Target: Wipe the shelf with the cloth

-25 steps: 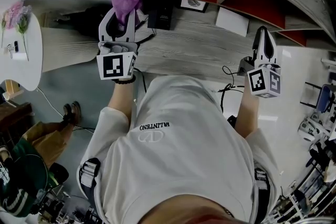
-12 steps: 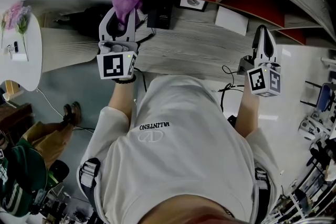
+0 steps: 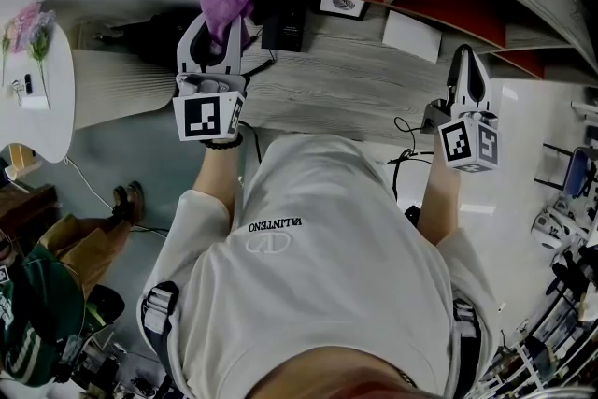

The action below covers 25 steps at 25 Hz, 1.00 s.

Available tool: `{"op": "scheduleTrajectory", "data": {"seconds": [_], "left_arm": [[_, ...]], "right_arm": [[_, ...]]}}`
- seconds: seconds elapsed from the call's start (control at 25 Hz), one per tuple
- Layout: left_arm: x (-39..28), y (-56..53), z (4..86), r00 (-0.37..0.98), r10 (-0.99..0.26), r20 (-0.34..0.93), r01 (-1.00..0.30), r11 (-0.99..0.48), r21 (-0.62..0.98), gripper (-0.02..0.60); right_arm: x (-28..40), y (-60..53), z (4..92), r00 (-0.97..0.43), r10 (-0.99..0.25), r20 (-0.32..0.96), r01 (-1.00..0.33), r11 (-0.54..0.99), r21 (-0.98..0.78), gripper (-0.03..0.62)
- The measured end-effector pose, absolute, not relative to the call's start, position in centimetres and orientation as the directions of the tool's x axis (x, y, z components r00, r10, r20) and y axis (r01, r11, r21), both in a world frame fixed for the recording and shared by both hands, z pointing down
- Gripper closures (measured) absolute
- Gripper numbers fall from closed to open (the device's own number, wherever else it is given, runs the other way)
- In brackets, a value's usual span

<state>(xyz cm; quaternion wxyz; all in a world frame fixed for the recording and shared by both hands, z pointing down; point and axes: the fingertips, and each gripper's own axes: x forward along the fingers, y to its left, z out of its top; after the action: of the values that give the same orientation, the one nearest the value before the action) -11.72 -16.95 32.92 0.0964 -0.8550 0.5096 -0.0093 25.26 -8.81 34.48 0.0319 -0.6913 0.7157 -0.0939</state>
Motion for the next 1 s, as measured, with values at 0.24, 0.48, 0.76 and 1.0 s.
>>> {"op": "scheduleTrajectory", "data": {"seconds": [0.24, 0.48, 0.76, 1.0], "left_arm": [[-11.82, -16.96, 32.59, 0.481, -0.872, -0.087, -0.870, -0.463, -0.172, 0.492], [-11.77, -16.93, 32.71, 0.485, -0.871, -0.082, -0.868, -0.467, -0.169, 0.492], [-12.00, -16.78, 32.74, 0.489, -0.868, -0.087, -0.866, -0.471, -0.170, 0.492], [-12.01, -16.98, 32.52, 0.491, -0.866, -0.090, -0.865, -0.473, -0.169, 0.492]], "right_arm": [[25.07, -8.77, 34.31, -0.043, -0.995, 0.086, -0.983, 0.027, -0.180, 0.595], [24.98, -8.58, 34.26, -0.039, -0.995, 0.086, -0.983, 0.023, -0.182, 0.595], [25.05, -7.96, 34.28, -0.024, -0.996, 0.088, -0.983, 0.008, -0.182, 0.596], [24.83, -8.20, 34.16, -0.028, -0.995, 0.092, -0.984, 0.011, -0.178, 0.595]]}}
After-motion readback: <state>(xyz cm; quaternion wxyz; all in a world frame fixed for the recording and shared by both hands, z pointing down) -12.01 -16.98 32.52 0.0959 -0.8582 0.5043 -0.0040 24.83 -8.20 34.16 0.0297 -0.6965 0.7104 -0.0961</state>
